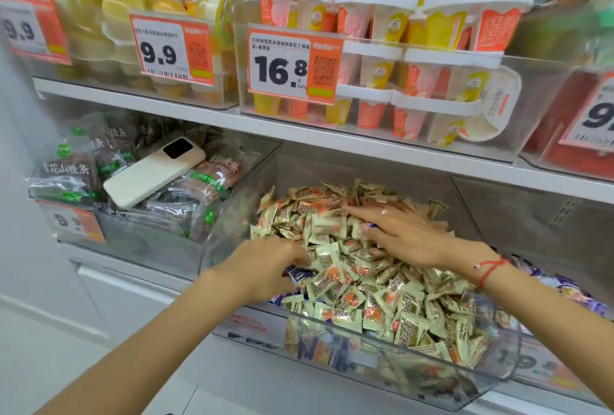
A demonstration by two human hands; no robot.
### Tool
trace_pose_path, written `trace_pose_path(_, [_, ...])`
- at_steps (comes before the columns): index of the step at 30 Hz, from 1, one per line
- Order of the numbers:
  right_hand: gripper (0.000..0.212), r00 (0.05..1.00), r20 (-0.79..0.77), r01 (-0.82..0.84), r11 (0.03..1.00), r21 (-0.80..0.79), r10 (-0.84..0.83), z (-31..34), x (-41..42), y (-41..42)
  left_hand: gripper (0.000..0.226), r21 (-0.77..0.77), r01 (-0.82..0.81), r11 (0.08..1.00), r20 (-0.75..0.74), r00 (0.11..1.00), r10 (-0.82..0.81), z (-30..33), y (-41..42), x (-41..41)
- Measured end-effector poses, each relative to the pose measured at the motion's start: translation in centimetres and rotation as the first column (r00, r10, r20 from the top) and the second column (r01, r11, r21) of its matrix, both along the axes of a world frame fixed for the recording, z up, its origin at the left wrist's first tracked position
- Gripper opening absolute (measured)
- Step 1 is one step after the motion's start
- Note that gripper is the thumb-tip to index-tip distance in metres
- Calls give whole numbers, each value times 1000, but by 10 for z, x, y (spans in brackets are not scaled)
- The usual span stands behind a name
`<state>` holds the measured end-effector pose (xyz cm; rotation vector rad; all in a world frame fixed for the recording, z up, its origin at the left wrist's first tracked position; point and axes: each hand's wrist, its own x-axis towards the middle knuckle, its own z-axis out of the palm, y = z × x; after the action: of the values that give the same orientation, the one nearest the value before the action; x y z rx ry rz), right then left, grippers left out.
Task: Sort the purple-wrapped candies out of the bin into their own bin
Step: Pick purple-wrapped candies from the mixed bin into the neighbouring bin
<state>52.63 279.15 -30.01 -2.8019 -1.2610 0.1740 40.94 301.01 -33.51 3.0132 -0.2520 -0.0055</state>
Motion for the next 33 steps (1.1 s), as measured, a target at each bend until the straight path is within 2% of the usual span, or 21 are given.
trace_pose_path(1, [44,1000,-21,0,1000,24,1,-1,-3,-2,51,50,28,998,-91,996,-23,-5,-2,8])
trace_pose_path(2, [45,1000,-28,-1,999,43,2,-2,-6,-4,60,78,49,996,-120,992,-40,-8,-2,16])
trace_pose_path(4, [47,1000,-23,2,997,79,0,-3,-12,-7,66,78,65,995,-114,992,-56,-12,-2,26])
trace_pose_path(6, [49,1000,21,-3,990,139,0,-4,-17,-9,56,64,69,996,-70,995,-65,-14,0,31])
trace_pose_path(9, [57,987,162,-51,971,233,13,-4,-25,-9,33,135,57,989,-50,997,-50,-8,2,35])
trace_pose_path(11, [59,971,238,-94,957,274,28,-2,-30,-8,33,185,58,981,-56,997,-49,-4,3,36])
trace_pose_path(14, [42,983,180,-108,918,381,41,2,-39,-1,44,258,62,964,-58,997,-48,-3,2,32])
trace_pose_path(17, [32,994,69,-102,919,381,82,6,-51,12,48,296,84,952,-73,995,-65,-2,0,29])
trace_pose_path(21, [29,994,28,-106,955,276,102,9,-61,24,30,132,30,991,1,1000,-30,8,10,22])
trace_pose_path(24, [21,992,61,-123,971,205,113,5,-56,29,29,-1,-55,998,133,990,55,21,17,5])
trace_pose_path(27, [34,976,148,-172,982,76,159,-8,-50,41,22,-169,-73,983,287,950,120,24,18,-10])
trace_pose_path(30, [39,924,280,-240,965,-105,260,-29,-43,50,11,-356,-58,933,219,965,143,14,15,-12])
trace_pose_path(33, [40,920,231,-293,946,-136,318,-23,-40,42,6,-472,-50,880,109,988,114,3,13,-10])
